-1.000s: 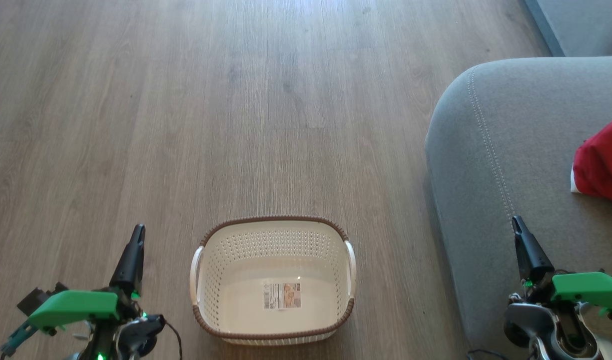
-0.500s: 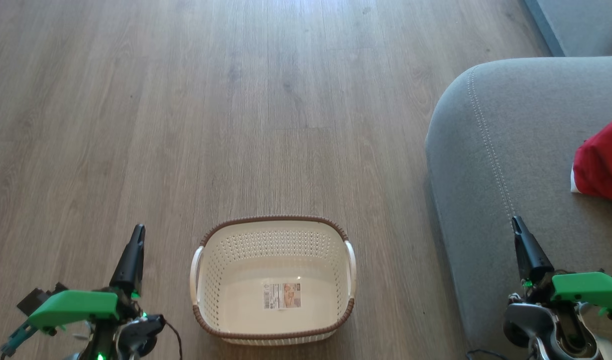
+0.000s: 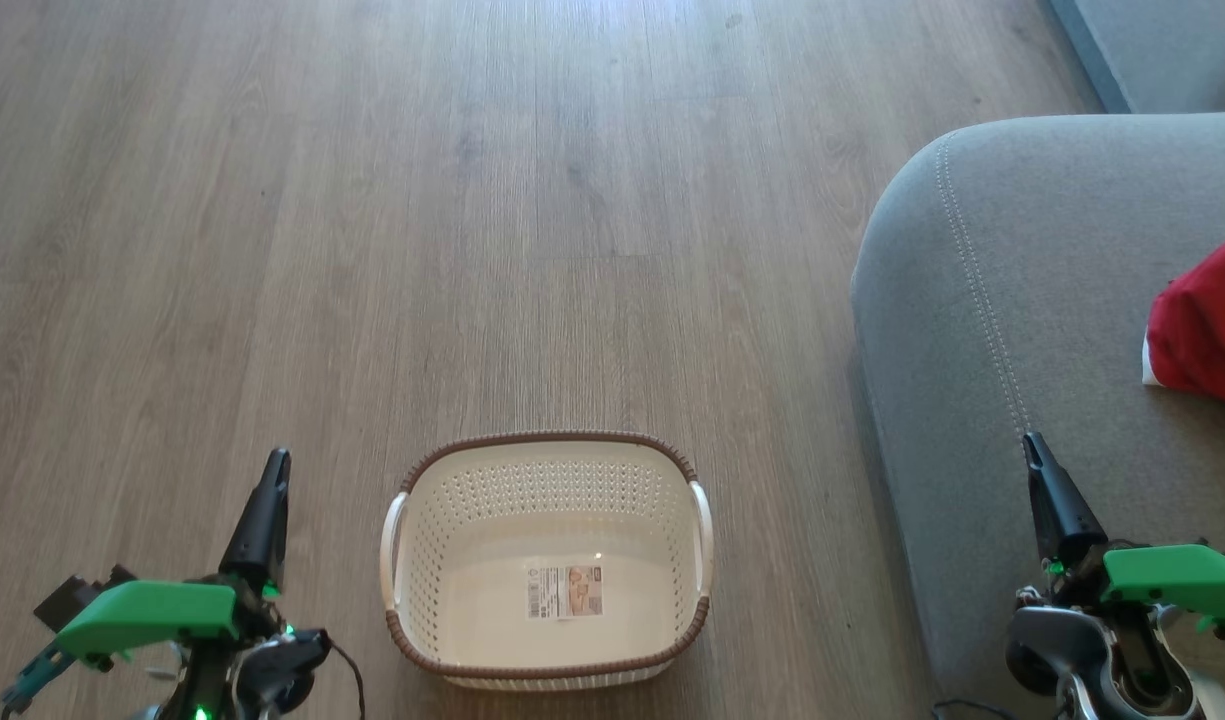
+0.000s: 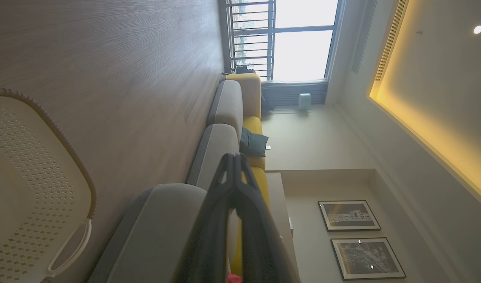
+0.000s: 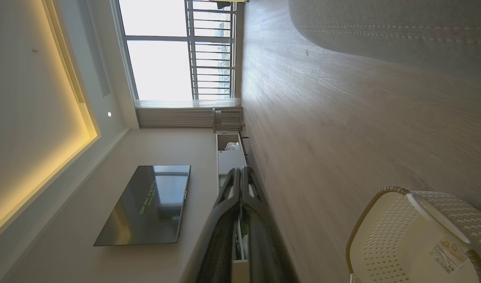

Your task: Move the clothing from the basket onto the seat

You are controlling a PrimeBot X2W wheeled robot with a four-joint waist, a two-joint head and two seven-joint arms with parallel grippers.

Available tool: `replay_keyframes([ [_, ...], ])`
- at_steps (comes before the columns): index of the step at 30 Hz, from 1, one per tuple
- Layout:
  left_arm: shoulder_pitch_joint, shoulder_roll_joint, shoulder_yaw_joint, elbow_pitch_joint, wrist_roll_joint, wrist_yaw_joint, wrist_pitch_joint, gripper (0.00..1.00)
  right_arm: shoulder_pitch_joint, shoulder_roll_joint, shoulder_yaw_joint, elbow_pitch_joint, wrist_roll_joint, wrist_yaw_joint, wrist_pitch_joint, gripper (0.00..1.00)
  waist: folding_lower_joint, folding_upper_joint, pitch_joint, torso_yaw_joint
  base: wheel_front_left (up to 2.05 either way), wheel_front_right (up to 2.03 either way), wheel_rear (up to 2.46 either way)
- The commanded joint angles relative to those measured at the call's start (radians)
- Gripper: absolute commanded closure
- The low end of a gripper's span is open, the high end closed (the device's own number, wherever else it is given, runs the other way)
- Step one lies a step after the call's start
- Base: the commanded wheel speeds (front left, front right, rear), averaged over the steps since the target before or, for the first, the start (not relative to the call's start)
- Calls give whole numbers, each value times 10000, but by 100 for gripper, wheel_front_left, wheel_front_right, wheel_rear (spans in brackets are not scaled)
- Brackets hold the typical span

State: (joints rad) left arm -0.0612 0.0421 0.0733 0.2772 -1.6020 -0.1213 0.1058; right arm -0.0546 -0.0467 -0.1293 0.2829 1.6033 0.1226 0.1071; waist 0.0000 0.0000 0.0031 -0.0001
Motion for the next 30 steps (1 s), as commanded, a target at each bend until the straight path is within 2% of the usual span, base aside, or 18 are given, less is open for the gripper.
replay_keyframes([
  [1,-469,81,403,-318,-67,-94,74,100,-533,-47,161,-382,57,81,56,100,0,0,0,1,0,0,0],
  [30,-469,81,403,-319,-68,-94,74,100,-533,-43,154,-382,52,81,62,100,0,0,0,1,0,0,0],
])
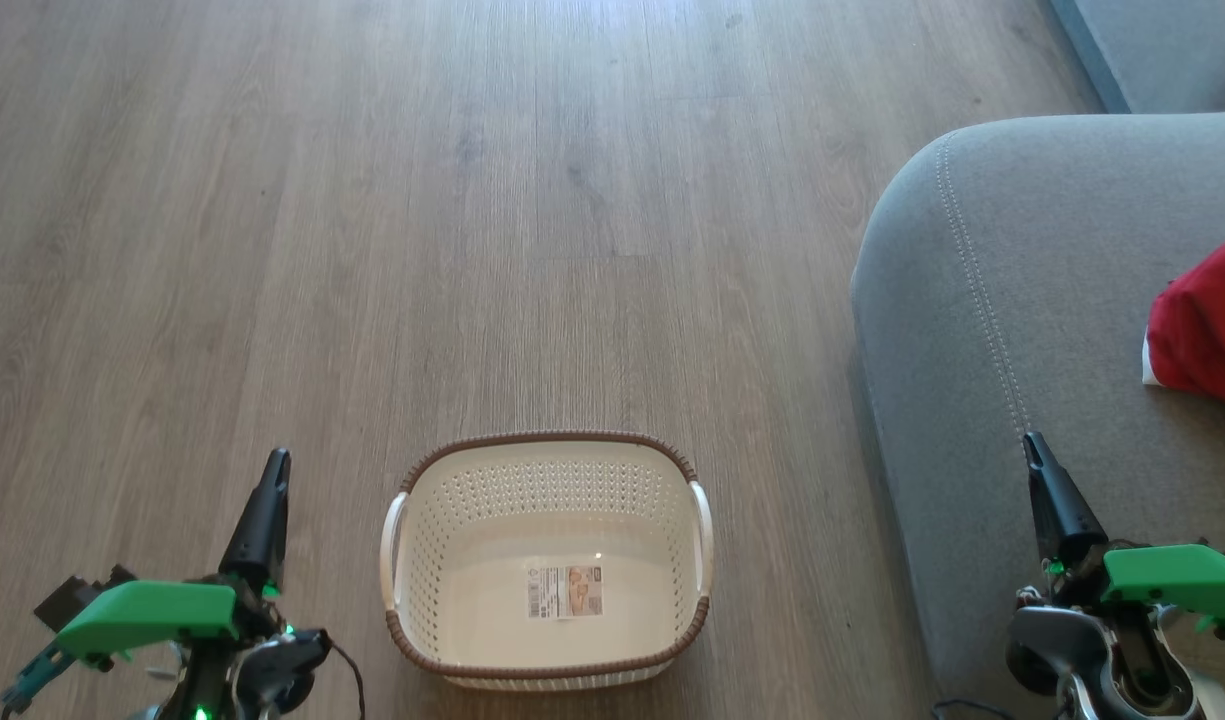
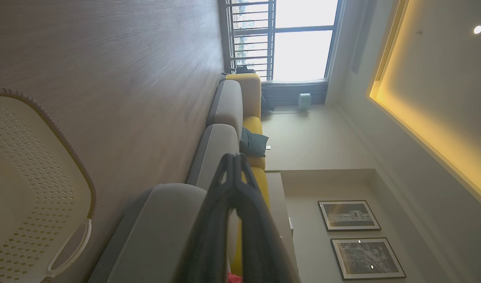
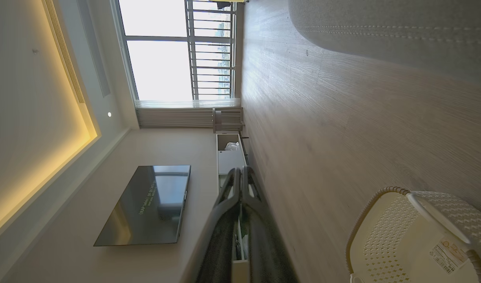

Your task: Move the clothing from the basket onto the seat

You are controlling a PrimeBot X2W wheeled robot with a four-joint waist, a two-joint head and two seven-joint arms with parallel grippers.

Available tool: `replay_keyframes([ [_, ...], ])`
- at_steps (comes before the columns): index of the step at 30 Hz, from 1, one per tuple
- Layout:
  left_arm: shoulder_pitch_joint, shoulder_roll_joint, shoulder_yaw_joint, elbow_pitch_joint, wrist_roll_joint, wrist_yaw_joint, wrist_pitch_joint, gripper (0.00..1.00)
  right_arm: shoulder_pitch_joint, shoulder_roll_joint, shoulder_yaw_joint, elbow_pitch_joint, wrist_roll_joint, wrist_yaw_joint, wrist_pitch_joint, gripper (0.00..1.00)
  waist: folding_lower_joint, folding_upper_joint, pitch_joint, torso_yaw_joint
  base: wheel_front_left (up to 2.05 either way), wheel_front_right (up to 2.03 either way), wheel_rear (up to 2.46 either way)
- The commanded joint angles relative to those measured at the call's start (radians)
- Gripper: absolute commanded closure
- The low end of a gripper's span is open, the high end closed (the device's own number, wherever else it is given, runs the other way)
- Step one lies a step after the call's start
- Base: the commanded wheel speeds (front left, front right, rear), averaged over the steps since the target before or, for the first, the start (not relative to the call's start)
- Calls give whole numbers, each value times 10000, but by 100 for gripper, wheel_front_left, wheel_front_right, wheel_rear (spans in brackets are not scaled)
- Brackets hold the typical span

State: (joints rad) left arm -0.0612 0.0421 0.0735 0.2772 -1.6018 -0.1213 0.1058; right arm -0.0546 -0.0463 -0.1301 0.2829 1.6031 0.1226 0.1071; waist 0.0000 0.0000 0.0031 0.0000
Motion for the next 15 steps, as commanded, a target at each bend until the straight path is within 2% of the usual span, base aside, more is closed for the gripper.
replay_keyframes([
  [1,-468,81,401,-319,-70,-94,74,100,-533,-46,162,-382,53,81,62,100,0,0,0,0,0,0,0],
  [15,-468,81,401,-320,-70,-94,73,100,-534,-45,160,-382,52,81,64,100,0,0,0,0,0,0,0],
])
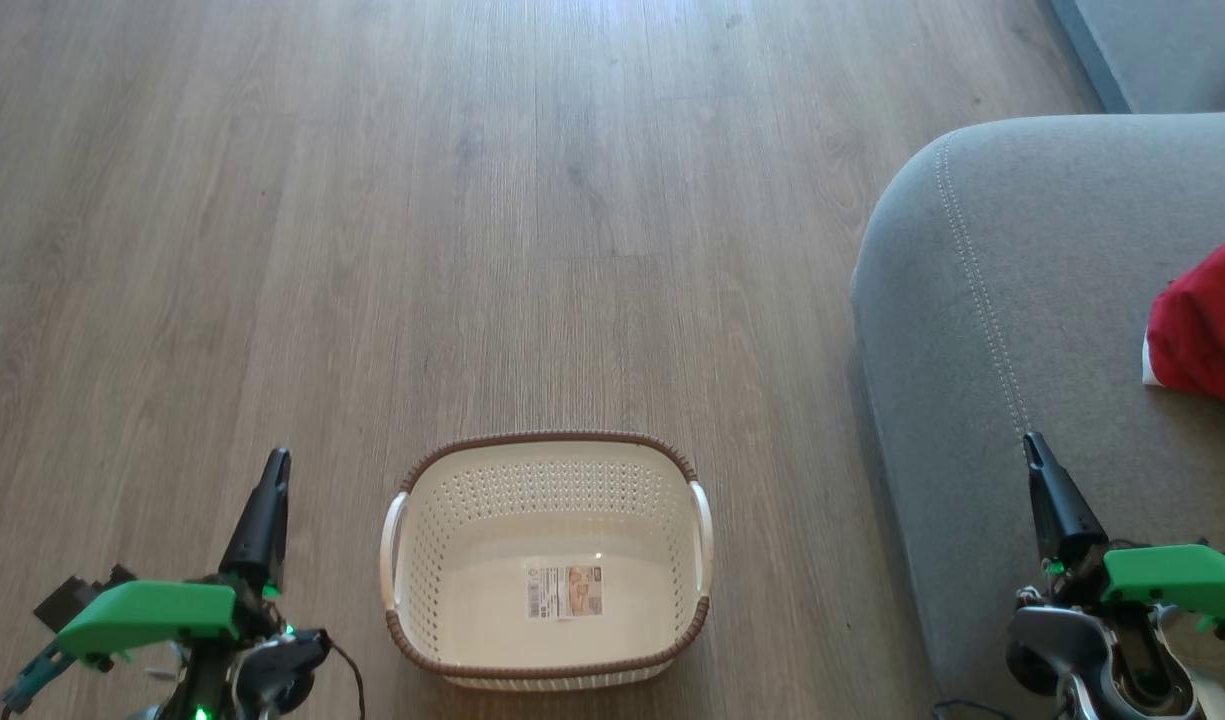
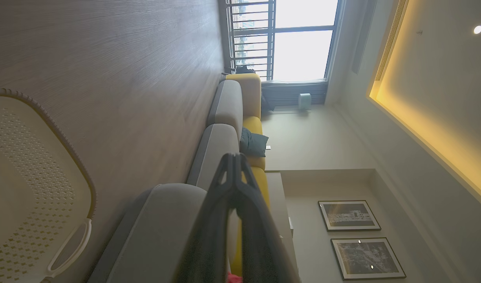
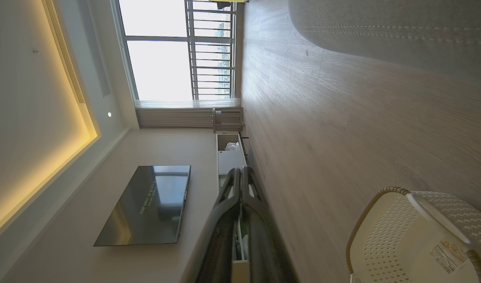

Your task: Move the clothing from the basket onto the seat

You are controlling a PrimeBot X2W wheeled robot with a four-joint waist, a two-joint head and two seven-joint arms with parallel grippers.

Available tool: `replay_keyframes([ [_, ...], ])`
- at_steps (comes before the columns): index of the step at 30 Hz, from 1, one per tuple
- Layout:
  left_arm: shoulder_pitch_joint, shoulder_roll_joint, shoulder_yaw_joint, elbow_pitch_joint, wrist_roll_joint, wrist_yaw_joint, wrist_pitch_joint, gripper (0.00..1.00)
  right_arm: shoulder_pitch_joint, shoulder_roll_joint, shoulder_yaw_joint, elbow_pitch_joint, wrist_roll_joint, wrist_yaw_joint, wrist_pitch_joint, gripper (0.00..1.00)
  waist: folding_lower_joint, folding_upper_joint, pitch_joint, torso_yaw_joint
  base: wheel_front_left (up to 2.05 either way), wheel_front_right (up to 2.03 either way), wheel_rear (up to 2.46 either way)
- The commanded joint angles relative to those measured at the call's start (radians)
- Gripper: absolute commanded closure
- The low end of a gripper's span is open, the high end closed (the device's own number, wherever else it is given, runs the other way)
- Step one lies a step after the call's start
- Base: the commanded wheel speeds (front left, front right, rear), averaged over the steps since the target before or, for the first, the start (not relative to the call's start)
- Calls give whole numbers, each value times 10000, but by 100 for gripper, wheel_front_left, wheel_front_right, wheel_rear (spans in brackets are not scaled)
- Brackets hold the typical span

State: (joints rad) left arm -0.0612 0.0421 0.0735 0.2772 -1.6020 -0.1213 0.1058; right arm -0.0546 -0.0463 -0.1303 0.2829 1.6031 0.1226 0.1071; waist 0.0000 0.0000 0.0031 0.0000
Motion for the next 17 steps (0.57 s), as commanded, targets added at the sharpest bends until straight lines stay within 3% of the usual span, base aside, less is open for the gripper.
replay_keyframes([
  [1,-468,81,401,-320,-68,-94,73,100,-534,-45,161,-382,51,81,64,100,0,0,0,0,0,0,0],
  [17,-468,81,401,-320,-68,-94,73,100,-534,-43,160,-381,50,81,65,100,0,0,0,0,0,0,0],
])
